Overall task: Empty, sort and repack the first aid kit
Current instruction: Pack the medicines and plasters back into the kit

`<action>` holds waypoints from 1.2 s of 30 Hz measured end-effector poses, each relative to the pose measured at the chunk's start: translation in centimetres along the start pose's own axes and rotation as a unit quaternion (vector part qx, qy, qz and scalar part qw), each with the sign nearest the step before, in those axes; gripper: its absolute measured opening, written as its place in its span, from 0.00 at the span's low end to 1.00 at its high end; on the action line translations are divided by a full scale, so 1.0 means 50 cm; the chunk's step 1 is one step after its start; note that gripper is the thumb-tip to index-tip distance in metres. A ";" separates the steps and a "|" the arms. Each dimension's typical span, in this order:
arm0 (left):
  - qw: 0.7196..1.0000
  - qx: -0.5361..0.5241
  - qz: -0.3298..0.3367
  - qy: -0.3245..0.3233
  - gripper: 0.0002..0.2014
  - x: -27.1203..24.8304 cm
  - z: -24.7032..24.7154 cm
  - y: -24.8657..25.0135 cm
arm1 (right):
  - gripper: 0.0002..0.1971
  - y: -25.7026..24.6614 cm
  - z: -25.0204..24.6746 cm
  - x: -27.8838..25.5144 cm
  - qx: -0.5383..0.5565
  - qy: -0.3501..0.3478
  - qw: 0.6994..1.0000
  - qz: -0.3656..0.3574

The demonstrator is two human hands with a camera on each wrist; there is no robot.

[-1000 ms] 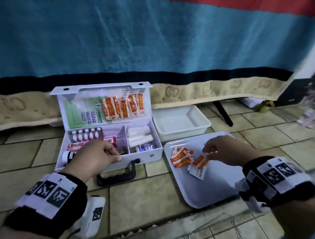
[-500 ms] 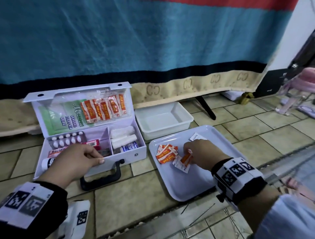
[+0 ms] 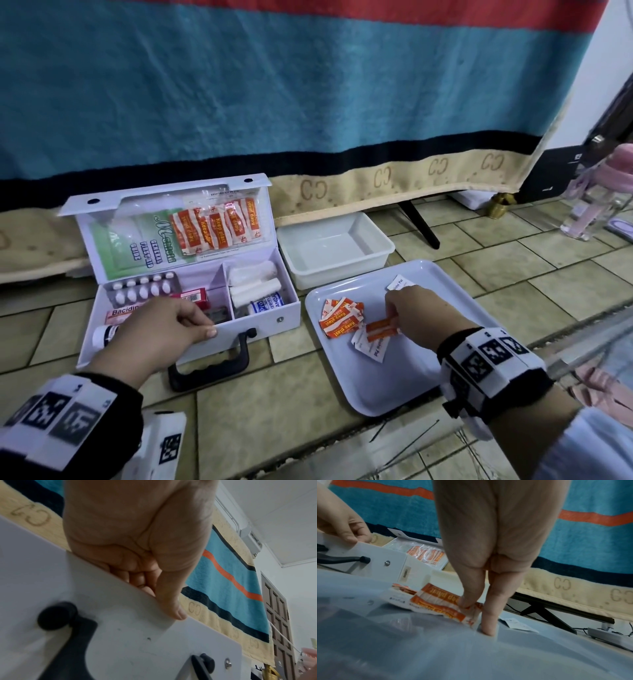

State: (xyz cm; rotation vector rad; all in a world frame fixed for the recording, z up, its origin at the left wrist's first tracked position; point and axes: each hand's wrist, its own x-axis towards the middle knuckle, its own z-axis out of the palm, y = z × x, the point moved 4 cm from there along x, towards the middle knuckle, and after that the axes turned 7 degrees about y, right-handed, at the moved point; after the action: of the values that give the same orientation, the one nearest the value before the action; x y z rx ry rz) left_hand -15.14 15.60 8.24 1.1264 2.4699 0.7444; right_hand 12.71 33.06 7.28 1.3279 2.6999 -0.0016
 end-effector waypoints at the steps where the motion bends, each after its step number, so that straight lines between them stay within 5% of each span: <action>1: 1.000 0.001 0.000 0.001 0.07 0.000 0.000 0.000 | 0.09 0.002 -0.001 -0.001 0.006 0.008 1.000 -0.001; 12: 1.000 -0.002 0.001 -0.002 0.08 -0.001 -0.002 0.004 | 0.09 0.017 0.001 0.012 0.086 -0.004 0.996 0.015; 17: 1.000 -0.009 0.003 0.006 0.12 0.000 -0.001 0.002 | 0.09 -0.013 -0.079 0.024 0.154 0.017 0.988 0.017; 23: 1.000 -0.009 0.005 0.015 0.12 -0.003 -0.002 0.001 | 0.07 -0.116 -0.169 0.064 0.351 0.111 0.928 -0.050; 29: 0.999 -0.011 0.010 0.030 0.12 -0.006 0.000 -0.004 | 0.08 -0.231 -0.164 0.135 0.555 0.074 0.827 -0.060; 36: 0.999 -0.019 0.006 0.027 0.15 0.000 0.006 -0.010 | 0.12 -0.298 -0.157 0.229 0.496 0.075 0.862 -0.076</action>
State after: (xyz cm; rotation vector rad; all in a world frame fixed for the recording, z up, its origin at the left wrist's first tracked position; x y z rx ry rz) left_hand -15.32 15.44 7.69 1.1226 2.4838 0.8324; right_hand -6.89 33.43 12.81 1.2732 2.9961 -1.5414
